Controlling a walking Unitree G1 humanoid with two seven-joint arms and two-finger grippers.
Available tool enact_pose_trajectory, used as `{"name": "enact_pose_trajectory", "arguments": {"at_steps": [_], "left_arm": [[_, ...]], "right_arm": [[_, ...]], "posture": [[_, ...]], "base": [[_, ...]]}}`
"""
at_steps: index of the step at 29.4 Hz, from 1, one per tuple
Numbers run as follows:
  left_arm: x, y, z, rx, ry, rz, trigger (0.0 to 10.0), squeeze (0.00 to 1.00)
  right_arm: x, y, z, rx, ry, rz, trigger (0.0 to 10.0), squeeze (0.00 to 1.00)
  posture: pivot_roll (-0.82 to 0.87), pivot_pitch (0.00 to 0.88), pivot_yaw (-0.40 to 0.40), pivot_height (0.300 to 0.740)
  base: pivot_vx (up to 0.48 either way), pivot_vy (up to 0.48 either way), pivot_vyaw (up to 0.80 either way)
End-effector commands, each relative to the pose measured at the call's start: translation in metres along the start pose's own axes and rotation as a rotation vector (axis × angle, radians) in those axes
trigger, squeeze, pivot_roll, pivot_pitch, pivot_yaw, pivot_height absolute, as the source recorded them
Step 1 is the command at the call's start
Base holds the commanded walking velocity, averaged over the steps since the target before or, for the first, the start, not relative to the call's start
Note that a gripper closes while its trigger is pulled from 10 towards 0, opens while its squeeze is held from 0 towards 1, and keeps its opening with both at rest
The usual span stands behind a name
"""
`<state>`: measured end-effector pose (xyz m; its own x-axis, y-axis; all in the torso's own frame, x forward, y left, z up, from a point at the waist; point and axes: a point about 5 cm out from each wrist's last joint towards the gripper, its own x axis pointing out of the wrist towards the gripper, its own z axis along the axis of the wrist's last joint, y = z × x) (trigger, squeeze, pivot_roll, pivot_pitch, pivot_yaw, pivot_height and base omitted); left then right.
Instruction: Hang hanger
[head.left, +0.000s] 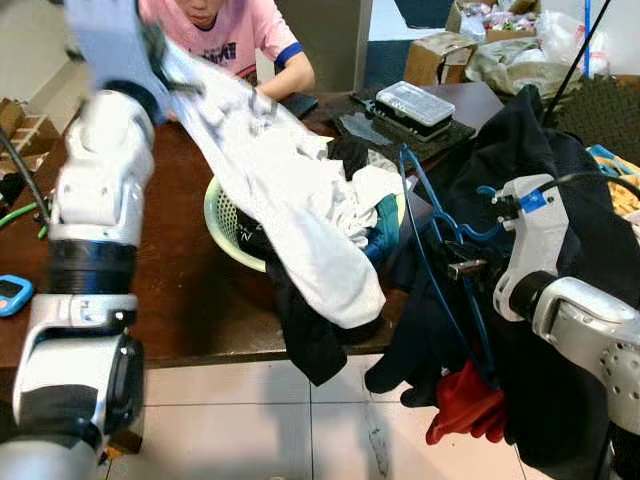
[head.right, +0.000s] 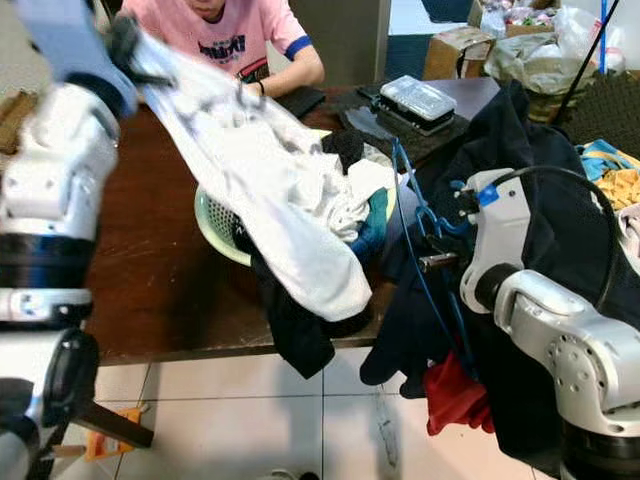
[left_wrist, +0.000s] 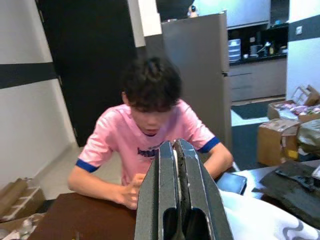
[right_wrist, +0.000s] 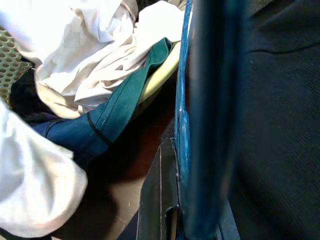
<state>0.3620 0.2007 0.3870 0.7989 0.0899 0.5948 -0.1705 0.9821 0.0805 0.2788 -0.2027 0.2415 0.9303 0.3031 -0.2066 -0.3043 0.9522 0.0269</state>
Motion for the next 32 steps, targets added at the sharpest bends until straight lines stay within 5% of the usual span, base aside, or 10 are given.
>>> {"name": "enact_pose_trajectory", "arguments": {"at_steps": [1, 8, 11, 14, 22, 23, 29, 30, 31, 32], "left_arm": [[0.003, 0.021, 0.025, 0.109, -0.115, 0.082, 0.0, 0.0], [0.003, 0.045, 0.049, 0.233, -0.216, 0.187, 0.0, 0.0], [0.004, 0.076, 0.069, 0.327, -0.276, 0.3, 0.0, 0.0], [0.004, 0.088, 0.082, 0.37, -0.318, 0.349, 0.0, 0.0], [0.004, 0.086, 0.089, 0.395, -0.345, 0.347, 0.0, 0.0], [0.004, 0.065, 0.074, 0.365, -0.312, 0.267, 0.0, 0.0], [0.004, 0.065, 0.074, 0.365, -0.312, 0.267, 0.0, 0.0], [-0.002, 0.018, 0.033, 0.22, -0.178, 0.095, 0.0, 0.0], [-0.002, 0.018, 0.033, 0.22, -0.178, 0.095, 0.0, 0.0], [-0.021, -0.039, -0.004, 0.004, -0.02, -0.119, 0.0, 0.0]], "right_arm": [[0.004, 0.002, -0.005, 0.006, 0.02, 0.008, 10.0, 0.0], [0.005, 0.002, -0.003, 0.007, 0.013, 0.012, 10.0, 0.0], [0.005, 0.002, -0.001, 0.009, 0.005, 0.015, 10.0, 0.0], [0.005, 0.002, 0.0, 0.012, 0.002, 0.016, 10.0, 0.0], [0.005, 0.002, 0.0, 0.015, 0.001, 0.017, 10.0, 0.0], [0.006, 0.003, 0.0, 0.017, 0.001, 0.019, 10.0, 0.0], [0.006, 0.003, 0.0, 0.017, 0.001, 0.019, 10.0, 0.0], [0.005, 0.002, -0.001, 0.017, 0.005, 0.016, 10.0, 0.0], [0.005, 0.002, -0.001, 0.017, 0.005, 0.016, 10.0, 0.0], [0.004, 0.001, -0.002, 0.017, 0.013, 0.013, 10.0, 0.0]], "posture": [[0.01, 0.17, 0.067, 0.74], [0.01, 0.165, 0.067, 0.74], [0.01, 0.16, 0.066, 0.74], [0.02, 0.162, 0.067, 0.74], [0.03, 0.164, 0.066, 0.74], [0.02, 0.167, 0.066, 0.74], [0.02, 0.167, 0.066, 0.74], [0.01, 0.174, 0.067, 0.74], [0.01, 0.174, 0.067, 0.74], [0.01, 0.179, 0.07, 0.74]], "base": [[0.0, 0.0, 0.0], [0.0, 0.0, 0.0], [0.0, 0.0, 0.0], [0.0, 0.0, 0.0], [0.0, 0.0, 0.0], [0.0, 0.0, 0.0], [0.0, 0.0, 0.0], [0.0, 0.0, 0.0], [0.0, 0.0, 0.0], [0.0, 0.0, 0.0]]}}
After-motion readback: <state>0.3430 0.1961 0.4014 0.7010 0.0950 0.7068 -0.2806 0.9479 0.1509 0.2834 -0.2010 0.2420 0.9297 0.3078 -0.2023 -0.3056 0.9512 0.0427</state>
